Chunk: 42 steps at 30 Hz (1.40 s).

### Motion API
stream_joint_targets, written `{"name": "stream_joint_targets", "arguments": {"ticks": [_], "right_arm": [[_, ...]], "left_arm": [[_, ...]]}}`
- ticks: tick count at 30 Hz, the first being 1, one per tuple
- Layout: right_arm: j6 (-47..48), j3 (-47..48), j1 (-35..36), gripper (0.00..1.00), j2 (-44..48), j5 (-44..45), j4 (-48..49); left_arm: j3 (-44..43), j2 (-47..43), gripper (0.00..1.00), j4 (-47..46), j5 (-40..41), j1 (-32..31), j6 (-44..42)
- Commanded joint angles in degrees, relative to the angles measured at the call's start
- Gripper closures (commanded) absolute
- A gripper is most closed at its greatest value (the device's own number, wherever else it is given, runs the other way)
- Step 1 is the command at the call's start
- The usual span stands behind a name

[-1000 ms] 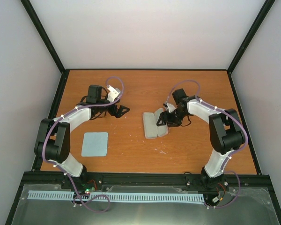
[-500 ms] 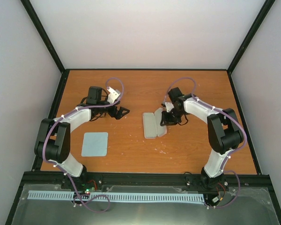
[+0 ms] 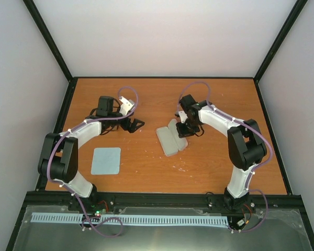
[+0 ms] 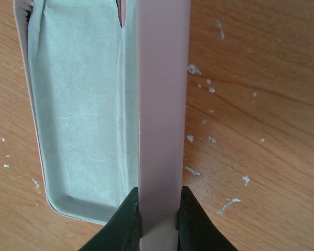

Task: Organize the sunglasses
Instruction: Adjust the sunglasses case at the center of the board.

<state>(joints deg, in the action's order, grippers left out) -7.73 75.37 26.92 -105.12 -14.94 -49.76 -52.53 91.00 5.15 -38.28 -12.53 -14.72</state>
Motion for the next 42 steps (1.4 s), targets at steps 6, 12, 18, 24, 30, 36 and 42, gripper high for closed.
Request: {"name": "stream_joint_targets", "arguments": {"ticks": [6,12,18,24,30,36,42], "right_arm": [[6.2,5.4,3.7,0.97,1.6,15.3,3.3],[12.7,6.8,4.1,0.97,2.9,22.4,8.3],[23.1,8.4,4.2,0.93,3.2,28.8,11.9],[40.6,5.5,4.9,0.97,6.0,28.8,17.3],[58.0,4.5,4.9,0.97,7.1,23.3,19.0],[68.6,8.8,4.2,0.97,2.3,19.3,17.4],[71.6,18.1,3.1,0.97,-6.1,14.2,10.6]], "left_arm": [[-1.9,-2.3,0.01,0.3,1.4,-0.1,-1.7],[-3.3,-2.6,0.01,0.9,1.2,0.1,-1.4],[-6.0,-4.2,0.01,1.8,-3.6,4.9,0.5],[-10.0,-2.0,0.00,5.7,-9.3,14.1,0.4],[-14.0,0.7,0.00,9.4,-13.6,21.4,-2.2],[-17.0,2.0,0.01,12.7,-15.0,25.1,-4.8],[-17.0,2.8,0.00,13.9,-15.6,25.8,-6.1]]}}
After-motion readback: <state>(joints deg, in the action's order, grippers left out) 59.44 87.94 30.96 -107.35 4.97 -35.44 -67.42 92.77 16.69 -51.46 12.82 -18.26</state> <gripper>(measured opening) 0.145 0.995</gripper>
